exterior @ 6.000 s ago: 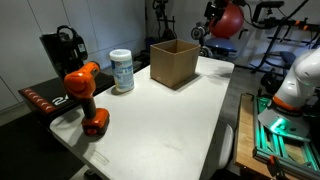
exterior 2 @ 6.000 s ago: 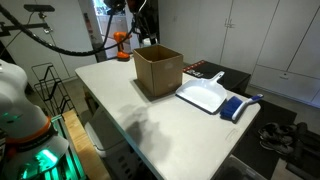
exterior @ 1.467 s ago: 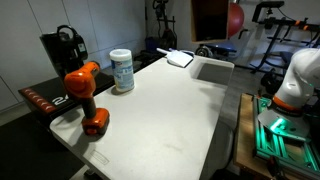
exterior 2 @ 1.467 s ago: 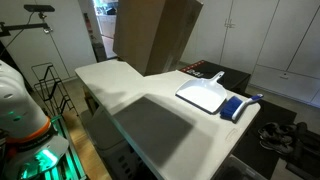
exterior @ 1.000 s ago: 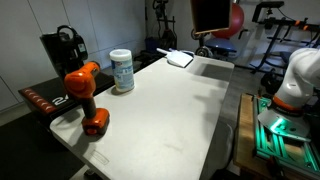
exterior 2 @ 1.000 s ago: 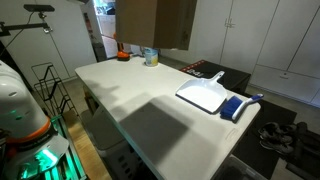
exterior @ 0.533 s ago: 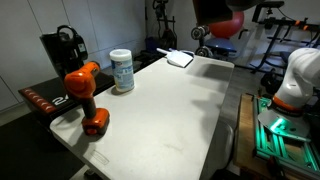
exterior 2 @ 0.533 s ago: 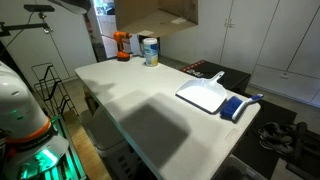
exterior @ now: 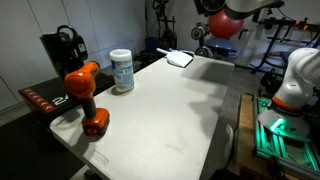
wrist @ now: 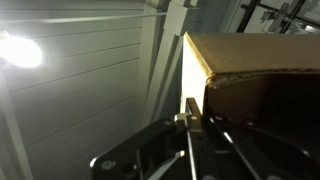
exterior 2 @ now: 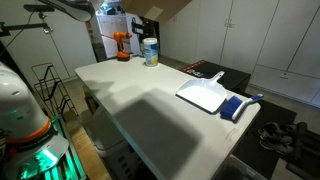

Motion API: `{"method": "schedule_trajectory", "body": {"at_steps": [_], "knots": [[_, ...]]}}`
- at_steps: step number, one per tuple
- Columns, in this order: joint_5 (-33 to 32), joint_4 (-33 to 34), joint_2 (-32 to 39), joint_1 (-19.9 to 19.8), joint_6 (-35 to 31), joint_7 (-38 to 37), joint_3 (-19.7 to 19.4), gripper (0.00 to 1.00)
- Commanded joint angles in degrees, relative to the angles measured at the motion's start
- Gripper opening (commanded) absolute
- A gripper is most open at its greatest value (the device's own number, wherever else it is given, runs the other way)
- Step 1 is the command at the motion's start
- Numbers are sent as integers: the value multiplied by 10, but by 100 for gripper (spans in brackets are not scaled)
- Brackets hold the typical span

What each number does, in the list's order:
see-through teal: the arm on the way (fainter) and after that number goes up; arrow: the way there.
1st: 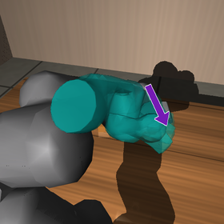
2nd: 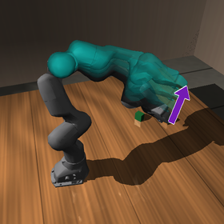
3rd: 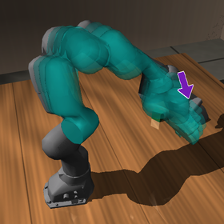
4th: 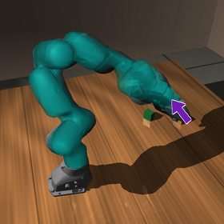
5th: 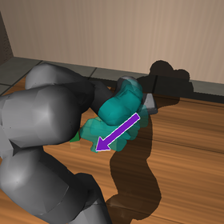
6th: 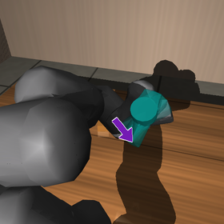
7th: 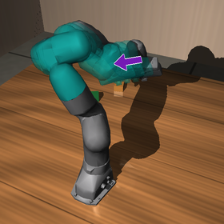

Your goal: Pour the contents of the box onto the table

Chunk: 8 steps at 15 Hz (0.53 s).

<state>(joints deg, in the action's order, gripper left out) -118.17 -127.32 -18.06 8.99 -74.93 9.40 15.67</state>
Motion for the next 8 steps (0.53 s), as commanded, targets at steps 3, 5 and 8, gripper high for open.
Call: {"method": "schedule_trajectory", "body": {"at_steps": [3, 5, 8], "knots": [[-20, -18, -17, 9, 3, 37, -4, 1], [-23, -18, -18, 8, 3, 44, -4, 1], [-86, -33, -24, -1, -8, 48, -2, 1]]}}
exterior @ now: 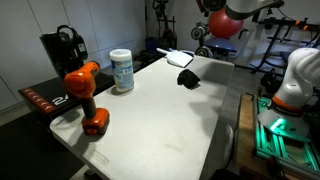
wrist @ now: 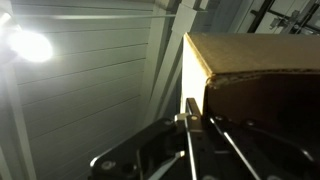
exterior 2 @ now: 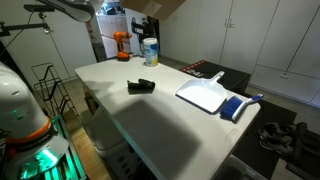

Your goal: Pour the contents of the box onto the table

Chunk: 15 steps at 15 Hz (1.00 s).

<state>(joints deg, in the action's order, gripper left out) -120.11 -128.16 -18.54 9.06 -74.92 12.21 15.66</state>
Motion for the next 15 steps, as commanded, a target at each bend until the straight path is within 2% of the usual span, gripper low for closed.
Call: {"method": "schedule_trajectory", "body": {"at_steps": [1, 3, 10, 13, 15], "knots": [[-85, -27, -20, -3, -8, 21, -1, 1], [-95, -28, -21, 1, -12, 25, -2, 1], [-45, -15, -16, 9, 1, 33, -4, 1], [5, 4, -13, 16, 14, 31, -4, 1], [63, 27, -11, 24, 21, 22, -6, 1]]}}
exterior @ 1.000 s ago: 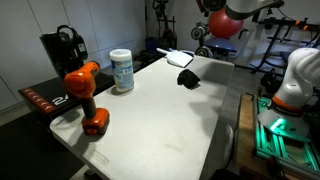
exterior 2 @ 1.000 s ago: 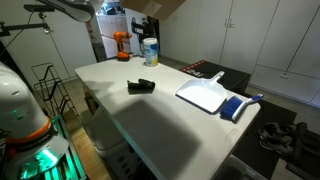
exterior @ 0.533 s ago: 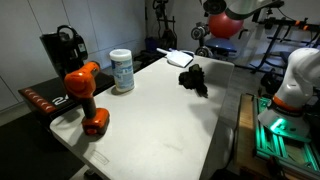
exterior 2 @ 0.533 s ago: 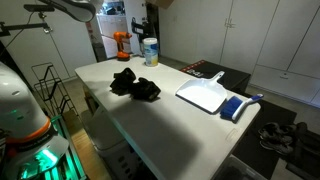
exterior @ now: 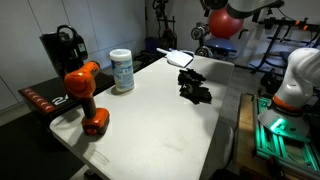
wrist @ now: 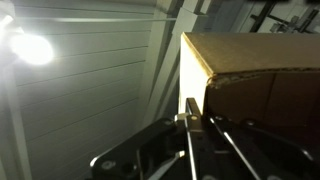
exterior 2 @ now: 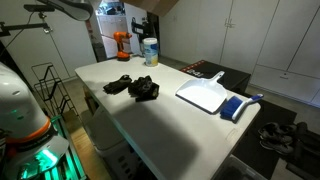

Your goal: Pour the contents of the box onto the table

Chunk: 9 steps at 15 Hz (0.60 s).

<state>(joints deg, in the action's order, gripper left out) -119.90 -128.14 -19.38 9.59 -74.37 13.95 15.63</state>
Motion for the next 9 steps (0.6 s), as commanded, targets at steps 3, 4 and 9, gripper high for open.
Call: {"method": "schedule_trajectory", "body": {"at_steps": [3, 4, 9], "knots": [[152, 72, -2, 26, 26, 3, -11, 1], [179, 85, 0, 28, 31, 0, -12, 1], [308, 147, -4, 26, 33, -18, -32, 1]]}}
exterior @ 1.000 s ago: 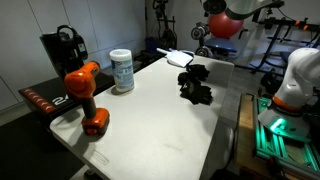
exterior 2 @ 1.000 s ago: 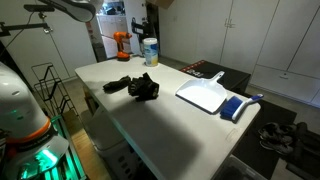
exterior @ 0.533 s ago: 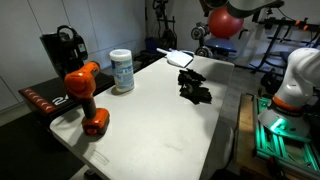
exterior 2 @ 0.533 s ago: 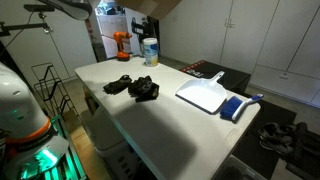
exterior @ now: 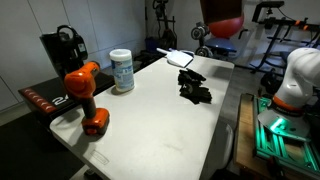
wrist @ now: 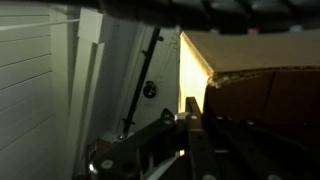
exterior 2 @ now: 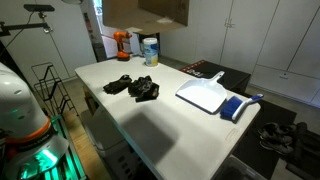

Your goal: Pour the contents of the box onto the table

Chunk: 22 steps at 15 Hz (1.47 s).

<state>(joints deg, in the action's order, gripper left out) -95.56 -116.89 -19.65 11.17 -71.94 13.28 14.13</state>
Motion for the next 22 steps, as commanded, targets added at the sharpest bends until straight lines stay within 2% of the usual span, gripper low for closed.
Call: {"method": "schedule_trajectory", "body": {"at_steps": [1, 2, 3, 9, 10, 13, 15, 22], "knots": [[90, 47, 1, 8, 15, -16, -21, 1], [49, 24, 0, 5, 3, -7, -13, 1], [55, 30, 0, 4, 3, -7, -16, 5], [55, 29, 5, 5, 3, -7, -15, 5], [55, 29, 5, 5, 3, -7, -15, 1], [144, 70, 14, 5, 15, -22, -33, 1], [199, 81, 5, 4, 0, -10, -50, 1], [382, 126, -3, -21, -10, -6, -123, 1]]}}
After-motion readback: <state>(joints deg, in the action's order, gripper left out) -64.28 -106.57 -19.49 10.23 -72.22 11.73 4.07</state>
